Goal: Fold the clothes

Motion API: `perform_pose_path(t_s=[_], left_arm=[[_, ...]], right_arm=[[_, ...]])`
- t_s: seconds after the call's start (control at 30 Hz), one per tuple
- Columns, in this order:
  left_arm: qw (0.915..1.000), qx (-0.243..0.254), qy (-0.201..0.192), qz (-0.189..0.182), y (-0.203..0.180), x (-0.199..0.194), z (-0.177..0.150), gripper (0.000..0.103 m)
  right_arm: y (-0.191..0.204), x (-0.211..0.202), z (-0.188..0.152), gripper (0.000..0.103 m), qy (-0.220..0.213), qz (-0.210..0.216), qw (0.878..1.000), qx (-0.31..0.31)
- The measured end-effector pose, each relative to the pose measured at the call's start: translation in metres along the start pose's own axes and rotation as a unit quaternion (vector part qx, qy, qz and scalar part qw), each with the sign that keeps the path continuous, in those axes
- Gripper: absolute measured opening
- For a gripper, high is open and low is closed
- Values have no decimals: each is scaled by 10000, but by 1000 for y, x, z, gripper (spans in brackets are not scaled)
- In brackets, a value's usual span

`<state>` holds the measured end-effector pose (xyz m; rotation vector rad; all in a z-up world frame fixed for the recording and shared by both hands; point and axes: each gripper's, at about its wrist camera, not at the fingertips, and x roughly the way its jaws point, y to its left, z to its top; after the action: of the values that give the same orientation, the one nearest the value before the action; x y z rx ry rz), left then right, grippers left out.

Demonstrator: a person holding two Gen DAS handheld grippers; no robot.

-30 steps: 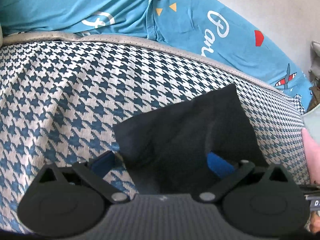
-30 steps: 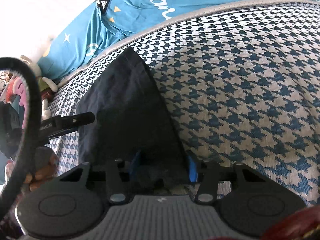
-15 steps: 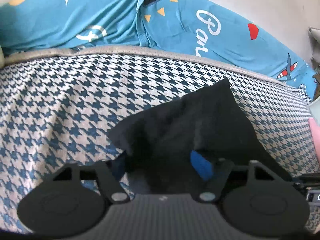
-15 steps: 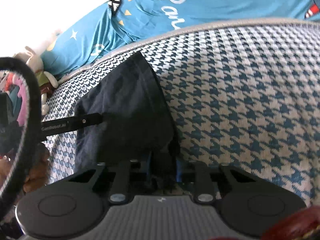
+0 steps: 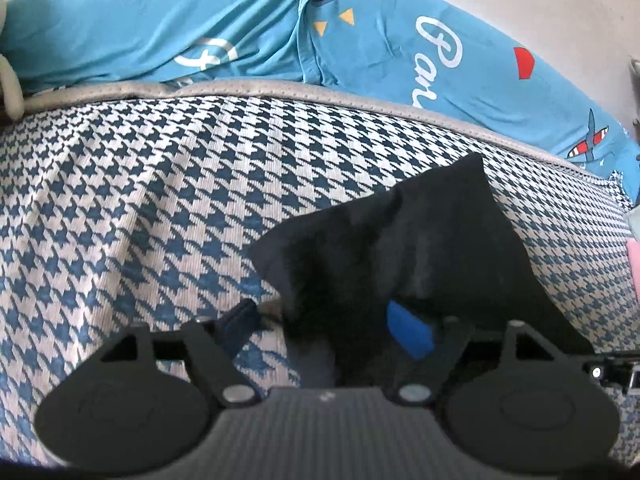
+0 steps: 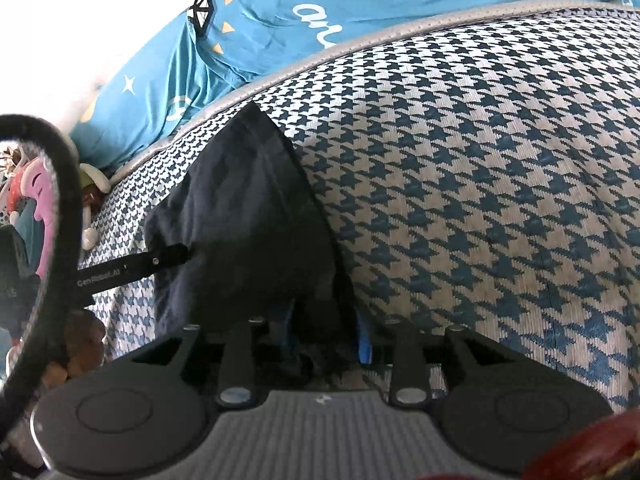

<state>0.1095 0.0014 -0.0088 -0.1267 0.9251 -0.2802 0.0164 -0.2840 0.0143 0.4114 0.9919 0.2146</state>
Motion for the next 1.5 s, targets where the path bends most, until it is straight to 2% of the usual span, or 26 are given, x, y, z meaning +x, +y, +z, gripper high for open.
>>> perform_pose_path(t_s=[0.03,0.1,0.17,0.33,0.4,0.43,0.5,0.53,0.57,0.6,0.7,0.83,0.93,1.07,1.3,1.43,1.5], left_arm=[[10000,-3,13,-36,0,1,0,81],[9999,-9,44,-119,-1,3,0,92],[9999,52,57,-139,-6,6,0,98],[9998,184,-78,-86,-17,12,-2,98],[9996,186,-146,-129,-21,12,-2,78],[9996,152,-162,-144,-22,11,-2,74],[9997,74,-184,-152,-22,9,-2,46],[9997,81,-209,-108,-23,7,-2,40],[9997,101,-239,-50,-25,5,-3,29],[9996,120,-268,8,-27,3,-3,24],[9974,446,-464,311,-41,-5,-7,22],[9956,590,-497,526,-50,-3,-8,22],[9968,516,-402,460,-47,1,-7,23],[9978,395,-338,417,-42,-1,-8,30],[9990,186,-172,376,-33,-2,-12,54],[9990,220,-142,361,-37,-2,-13,62],[9989,233,-138,381,-39,-1,-13,72]], right_arm=[[1,0,0,35,15,-1,10000,-3],[2,2,-1,37,43,1,10000,15],[2,2,-2,38,48,-8,10000,41],[3,8,-1,39,24,-13,9999,107],[3,9,-1,34,-13,-38,10000,74],[5,9,-1,31,-42,-60,10000,36],[7,7,0,23,-122,-73,9999,-77],[9,5,0,20,-168,-72,9997,-145],[10,3,0,19,-214,-71,9995,-213],[12,1,0,19,-261,-70,9992,-281],[19,-4,1,18,-401,-129,9975,-559],[29,-4,-1,18,-470,-333,9942,-912],[24,0,1,20,-337,-340,9964,-704],[16,-1,2,26,-260,-290,9985,-391],[7,3,4,40,-66,-189,9998,-35],[5,4,5,43,-38,-141,9998,114],[5,6,5,43,-46,-144,9997,170]])
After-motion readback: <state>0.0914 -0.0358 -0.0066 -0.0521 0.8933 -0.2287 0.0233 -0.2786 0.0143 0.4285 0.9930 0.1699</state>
